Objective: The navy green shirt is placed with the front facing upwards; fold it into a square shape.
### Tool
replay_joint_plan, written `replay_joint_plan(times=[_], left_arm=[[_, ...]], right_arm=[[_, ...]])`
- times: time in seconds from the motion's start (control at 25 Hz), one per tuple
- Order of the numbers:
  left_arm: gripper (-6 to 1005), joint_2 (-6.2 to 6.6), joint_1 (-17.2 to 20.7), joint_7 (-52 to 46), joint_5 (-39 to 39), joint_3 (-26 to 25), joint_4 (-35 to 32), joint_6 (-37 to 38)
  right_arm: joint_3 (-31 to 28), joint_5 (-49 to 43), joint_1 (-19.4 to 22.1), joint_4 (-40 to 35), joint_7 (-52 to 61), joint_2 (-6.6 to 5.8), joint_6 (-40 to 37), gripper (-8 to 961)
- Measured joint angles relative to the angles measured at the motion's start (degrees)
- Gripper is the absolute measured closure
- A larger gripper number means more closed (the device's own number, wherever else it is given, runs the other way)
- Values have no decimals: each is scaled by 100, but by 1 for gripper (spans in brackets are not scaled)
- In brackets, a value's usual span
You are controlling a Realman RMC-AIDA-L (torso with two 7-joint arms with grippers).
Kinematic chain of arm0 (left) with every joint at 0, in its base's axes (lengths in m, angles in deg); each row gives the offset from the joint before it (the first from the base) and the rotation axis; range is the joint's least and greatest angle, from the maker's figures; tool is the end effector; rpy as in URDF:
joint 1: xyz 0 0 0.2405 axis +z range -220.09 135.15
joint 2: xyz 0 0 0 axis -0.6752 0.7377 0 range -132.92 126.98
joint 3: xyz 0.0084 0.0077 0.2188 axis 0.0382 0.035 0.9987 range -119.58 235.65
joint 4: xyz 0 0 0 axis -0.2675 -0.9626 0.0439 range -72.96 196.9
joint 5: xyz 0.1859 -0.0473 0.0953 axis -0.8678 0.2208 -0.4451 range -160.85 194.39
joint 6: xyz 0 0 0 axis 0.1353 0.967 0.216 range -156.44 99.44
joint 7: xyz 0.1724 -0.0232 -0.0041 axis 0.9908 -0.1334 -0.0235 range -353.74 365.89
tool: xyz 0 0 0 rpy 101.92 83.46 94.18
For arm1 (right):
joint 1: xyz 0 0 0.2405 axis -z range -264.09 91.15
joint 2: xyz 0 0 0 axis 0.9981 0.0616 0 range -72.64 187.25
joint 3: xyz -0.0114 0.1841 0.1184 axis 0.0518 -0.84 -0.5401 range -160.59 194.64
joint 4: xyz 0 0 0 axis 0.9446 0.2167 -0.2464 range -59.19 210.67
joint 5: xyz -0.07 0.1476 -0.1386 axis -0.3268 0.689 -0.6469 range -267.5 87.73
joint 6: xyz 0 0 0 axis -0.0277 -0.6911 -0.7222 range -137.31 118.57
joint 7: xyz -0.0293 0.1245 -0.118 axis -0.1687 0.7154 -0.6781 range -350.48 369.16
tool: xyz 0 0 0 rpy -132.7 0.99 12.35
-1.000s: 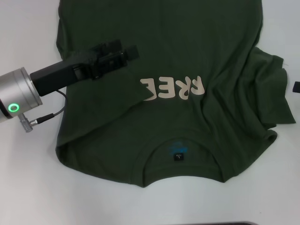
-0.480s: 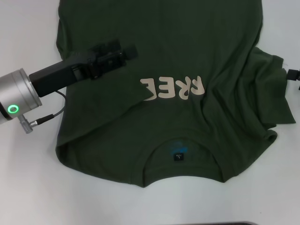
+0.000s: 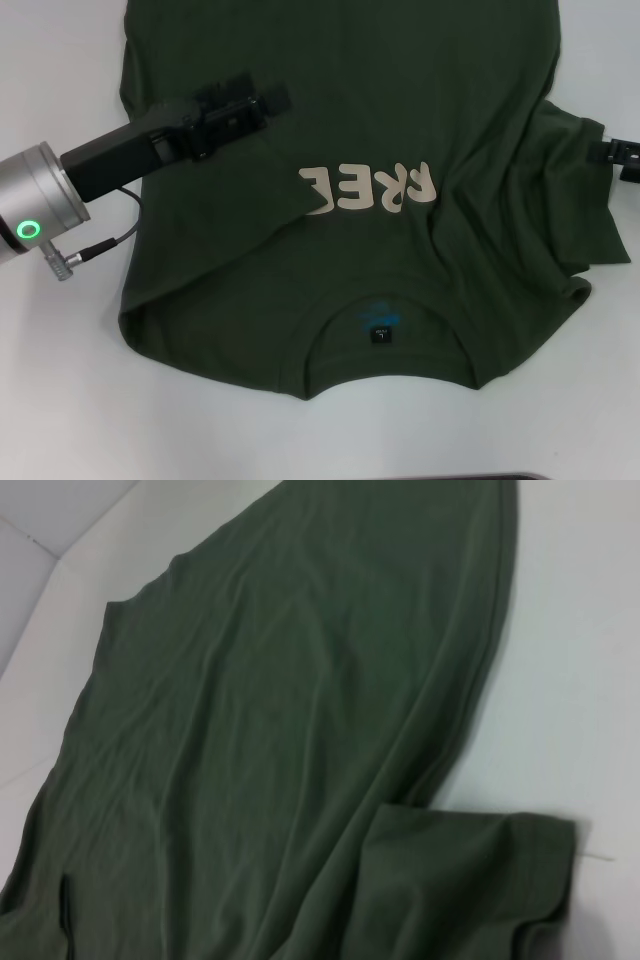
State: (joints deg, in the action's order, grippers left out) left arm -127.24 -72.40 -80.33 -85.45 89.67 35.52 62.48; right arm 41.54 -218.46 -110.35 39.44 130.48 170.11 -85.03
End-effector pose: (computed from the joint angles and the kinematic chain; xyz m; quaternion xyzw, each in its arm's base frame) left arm -0.1977 0.3179 -0.0292 -0.8202 -0.3614 -0.4326 0.0976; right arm 0.3546 0.3188 0.0574 -0.7047 0.6316 0.2050 0.2499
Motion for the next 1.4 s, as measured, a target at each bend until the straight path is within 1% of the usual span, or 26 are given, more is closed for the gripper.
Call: replay_joint_plan(times=[0.12, 0.52, 0.88, 1.0, 1.2, 1.32, 1.4], left_arm=[[107, 6, -1, -16, 1, 0, 0, -16], [108, 17, -4, -31, -2, 0, 0, -63], [109, 17, -4, -34, -9, 0, 0, -63], [109, 17, -4, -34, -8, 0, 0, -63], [108, 17, -3, -43, -2, 0, 0, -63], [108, 17, 8, -43, 1, -19, 0, -62], [108, 17, 17, -43, 1, -58, -1, -62]], right_arm=[[69, -2, -38, 0, -10, 55, 82, 12], [141, -2, -130, 0, -28, 131, 170, 36], [149, -1, -163, -1, -62, 149, 111, 65], [150, -1, -165, 22, -47, 140, 116, 126], [150, 15, -190, 144, -84, 91, 97, 226], [137, 30, -189, 147, -98, 86, 81, 287], [109, 32, -189, 148, -133, 85, 43, 452]])
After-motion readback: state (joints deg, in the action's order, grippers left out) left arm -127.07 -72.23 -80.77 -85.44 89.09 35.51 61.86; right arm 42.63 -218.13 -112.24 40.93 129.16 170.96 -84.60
